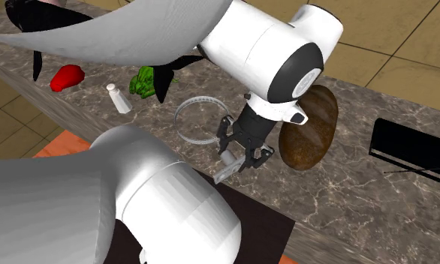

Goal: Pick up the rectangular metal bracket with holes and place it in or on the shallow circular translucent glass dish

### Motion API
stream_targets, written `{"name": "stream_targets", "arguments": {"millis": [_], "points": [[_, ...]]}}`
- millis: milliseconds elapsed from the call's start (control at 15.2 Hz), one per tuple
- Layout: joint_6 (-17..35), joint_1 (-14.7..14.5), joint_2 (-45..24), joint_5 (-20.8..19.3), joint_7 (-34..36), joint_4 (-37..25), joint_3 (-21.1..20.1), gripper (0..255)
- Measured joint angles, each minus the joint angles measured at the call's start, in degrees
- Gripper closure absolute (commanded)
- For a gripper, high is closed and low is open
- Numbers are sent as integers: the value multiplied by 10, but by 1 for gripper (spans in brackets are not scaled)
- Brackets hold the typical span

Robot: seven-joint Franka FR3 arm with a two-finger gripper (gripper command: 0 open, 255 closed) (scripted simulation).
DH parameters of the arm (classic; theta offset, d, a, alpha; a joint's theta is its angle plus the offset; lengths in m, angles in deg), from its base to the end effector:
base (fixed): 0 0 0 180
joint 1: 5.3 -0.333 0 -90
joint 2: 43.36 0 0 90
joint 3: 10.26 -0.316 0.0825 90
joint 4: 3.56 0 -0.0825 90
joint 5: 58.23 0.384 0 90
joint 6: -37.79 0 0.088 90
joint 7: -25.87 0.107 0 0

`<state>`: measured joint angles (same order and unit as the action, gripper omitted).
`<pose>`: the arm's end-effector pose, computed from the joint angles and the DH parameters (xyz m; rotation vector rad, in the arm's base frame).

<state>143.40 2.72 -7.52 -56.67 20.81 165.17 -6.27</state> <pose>0.2444 -0.0451 0.3010 -2.9263 0.1640 0.6928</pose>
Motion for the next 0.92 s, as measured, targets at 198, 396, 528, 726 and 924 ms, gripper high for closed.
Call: {"name": "stream_targets", "arguments": {"millis": [198, 396, 528, 726, 924], "points": [[-34, 0, 22, 0, 3, -13, -2, 255], [-69, 1, 44, 0, 5, -25, -2, 255], [-80, -6, 44, 8, 12, -37, -8, 255], [-75, -38, 19, 49, 45, -60, -37, 255], [-54, -68, -28, 89, 78, -90, -66, 255]]}}
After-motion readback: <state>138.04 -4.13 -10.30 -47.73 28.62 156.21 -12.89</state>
